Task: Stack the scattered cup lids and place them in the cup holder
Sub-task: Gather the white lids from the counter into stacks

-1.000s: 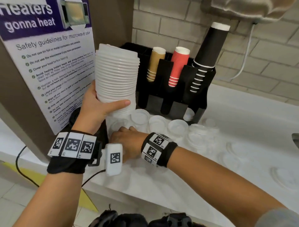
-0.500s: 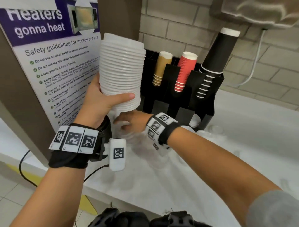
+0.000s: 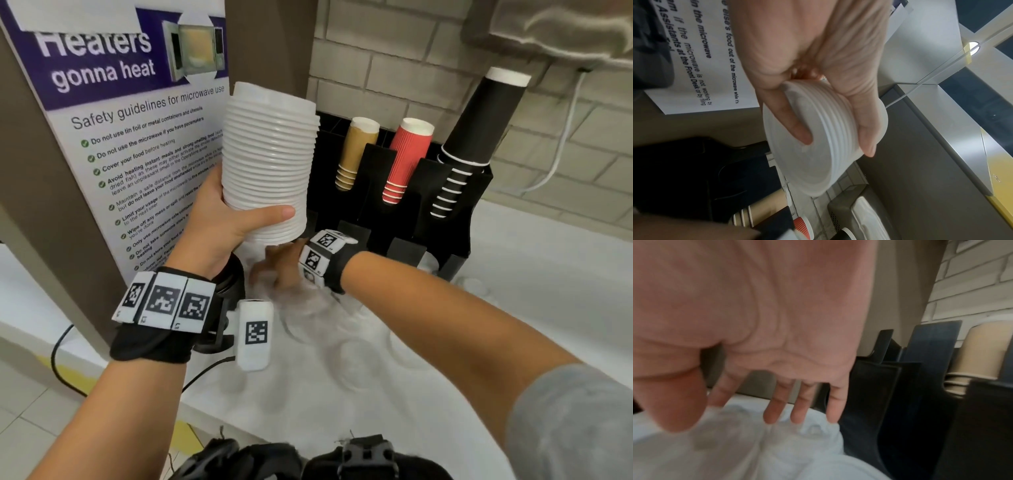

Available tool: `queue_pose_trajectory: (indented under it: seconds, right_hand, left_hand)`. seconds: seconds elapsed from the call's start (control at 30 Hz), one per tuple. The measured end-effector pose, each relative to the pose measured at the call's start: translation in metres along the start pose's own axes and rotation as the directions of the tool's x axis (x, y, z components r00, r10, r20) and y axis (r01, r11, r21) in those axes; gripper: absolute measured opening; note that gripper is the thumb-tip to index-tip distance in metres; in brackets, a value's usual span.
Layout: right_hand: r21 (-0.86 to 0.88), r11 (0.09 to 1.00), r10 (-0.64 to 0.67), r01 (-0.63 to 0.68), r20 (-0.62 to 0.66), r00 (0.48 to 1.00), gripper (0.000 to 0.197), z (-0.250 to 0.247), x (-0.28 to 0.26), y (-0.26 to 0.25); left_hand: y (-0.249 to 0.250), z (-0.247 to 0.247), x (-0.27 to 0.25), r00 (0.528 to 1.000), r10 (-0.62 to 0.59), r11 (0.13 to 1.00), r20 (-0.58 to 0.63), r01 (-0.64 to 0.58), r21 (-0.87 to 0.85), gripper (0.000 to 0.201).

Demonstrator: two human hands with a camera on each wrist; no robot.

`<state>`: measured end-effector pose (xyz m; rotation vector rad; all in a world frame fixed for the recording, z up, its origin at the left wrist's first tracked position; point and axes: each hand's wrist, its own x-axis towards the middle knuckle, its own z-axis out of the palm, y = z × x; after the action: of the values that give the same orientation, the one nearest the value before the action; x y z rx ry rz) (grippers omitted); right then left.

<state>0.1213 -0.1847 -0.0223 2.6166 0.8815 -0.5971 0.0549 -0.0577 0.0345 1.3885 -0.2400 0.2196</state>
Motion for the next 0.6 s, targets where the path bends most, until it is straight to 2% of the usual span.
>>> queue_pose_trajectory:
  seconds: [0.07, 0.1, 0.13, 0.23, 0.27, 0.33, 0.4, 0.47, 0.53, 0.6]
  right_hand:
    - [-0.021, 0.998, -0.056, 0.060, 0.164, 0.985, 0.037, -0.004, -0.007, 0.013]
    - [0.052, 0.997, -0.072, 0.062, 0.220, 0.973, 0.034, -0.006, -0.010, 0.018]
    - [0.082, 0.994, -0.083, 0.067, 0.208, 0.975, 0.033, -0.008, -0.010, 0.023]
    - [0.062, 0.998, -0.014, 0.019, -0.086, 0.996, 0.039, -0.001, -0.001, 0.030]
    - [0.093, 0.996, 0.008, 0.004, -0.128, 0.992, 0.043, 0.004, 0.003, 0.029]
    - [0.165, 0.986, 0.022, 0.000, -0.131, 0.991, 0.048, 0.013, 0.010, 0.023]
    - [0.152, 0.988, 0.019, -0.007, -0.078, 0.997, 0.051, 0.020, 0.012, 0.021]
    - [0.157, 0.987, 0.051, -0.041, -0.064, 0.997, 0.044, 0.022, 0.010, 0.025]
    - [0.190, 0.979, 0.080, -0.072, -0.030, 0.996, 0.026, 0.023, 0.000, 0.027]
    - [0.092, 0.992, 0.075, -0.081, 0.067, 0.995, 0.033, 0.021, -0.016, 0.030]
  left_hand:
    - [-0.001, 0.000, 0.002, 1.000, 0.005, 1.000, 0.005, -0.005, 0.007, 0.097]
    - [-0.002, -0.001, 0.003, 1.000, 0.004, 1.000, 0.008, -0.004, 0.015, 0.098]
    - [-0.002, -0.001, 0.004, 1.000, -0.002, 1.000, 0.008, 0.002, 0.022, 0.098]
    - [-0.005, 0.001, 0.006, 1.000, -0.028, 0.999, 0.006, 0.027, 0.032, 0.100]
    - [-0.005, 0.002, 0.007, 0.999, -0.033, 0.999, 0.010, 0.033, 0.035, 0.100]
    - [-0.008, 0.003, 0.008, 0.999, -0.039, 0.998, 0.017, 0.038, 0.040, 0.100]
    - [-0.010, 0.004, 0.008, 0.999, -0.046, 0.998, 0.017, 0.045, 0.041, 0.100]
    - [-0.012, 0.004, 0.008, 0.999, -0.051, 0.998, 0.017, 0.050, 0.038, 0.101]
    - [-0.013, 0.006, 0.008, 0.998, -0.056, 0.998, 0.012, 0.056, 0.033, 0.101]
    - [-0.013, 0.008, 0.008, 0.998, -0.056, 0.998, 0.008, 0.056, 0.028, 0.102]
